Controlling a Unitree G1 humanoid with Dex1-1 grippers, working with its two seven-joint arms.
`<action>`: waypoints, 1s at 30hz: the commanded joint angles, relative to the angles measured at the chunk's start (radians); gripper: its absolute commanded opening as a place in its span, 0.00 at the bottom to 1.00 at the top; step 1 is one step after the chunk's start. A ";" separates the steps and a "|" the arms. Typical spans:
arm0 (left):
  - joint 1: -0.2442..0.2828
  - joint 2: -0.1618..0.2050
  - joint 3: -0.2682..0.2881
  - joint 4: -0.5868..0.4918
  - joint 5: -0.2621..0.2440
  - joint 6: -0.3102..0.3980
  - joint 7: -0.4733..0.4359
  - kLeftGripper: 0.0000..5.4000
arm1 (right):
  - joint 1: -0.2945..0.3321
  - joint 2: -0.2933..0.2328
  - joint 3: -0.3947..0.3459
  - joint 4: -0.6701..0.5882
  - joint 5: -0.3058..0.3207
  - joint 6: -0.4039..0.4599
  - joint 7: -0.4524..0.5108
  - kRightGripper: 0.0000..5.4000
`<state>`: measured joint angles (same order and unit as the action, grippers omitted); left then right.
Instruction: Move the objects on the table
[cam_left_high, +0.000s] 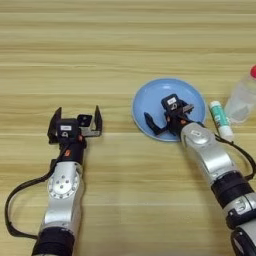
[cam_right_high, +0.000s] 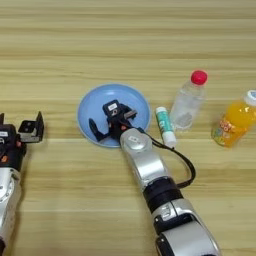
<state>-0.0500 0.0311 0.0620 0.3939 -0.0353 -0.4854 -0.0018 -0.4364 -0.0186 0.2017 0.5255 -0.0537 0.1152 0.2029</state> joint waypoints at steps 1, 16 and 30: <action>0.011 -0.002 -0.005 -0.016 0.017 0.017 0.005 1.00 | 0.040 0.006 0.005 0.032 -0.002 0.032 0.022 1.00; 0.017 -0.006 -0.011 -0.034 0.020 0.026 0.013 1.00 | 0.362 -0.018 0.126 -0.490 0.019 0.292 0.115 1.00; 0.013 -0.005 -0.010 -0.031 0.021 0.027 0.013 1.00 | 0.437 -0.056 0.126 -0.638 0.011 0.319 0.090 1.00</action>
<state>-0.0351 0.0262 0.0527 0.3647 -0.0251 -0.4748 0.0098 -0.0206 -0.0655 0.3302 -0.0954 -0.0413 0.4282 0.2954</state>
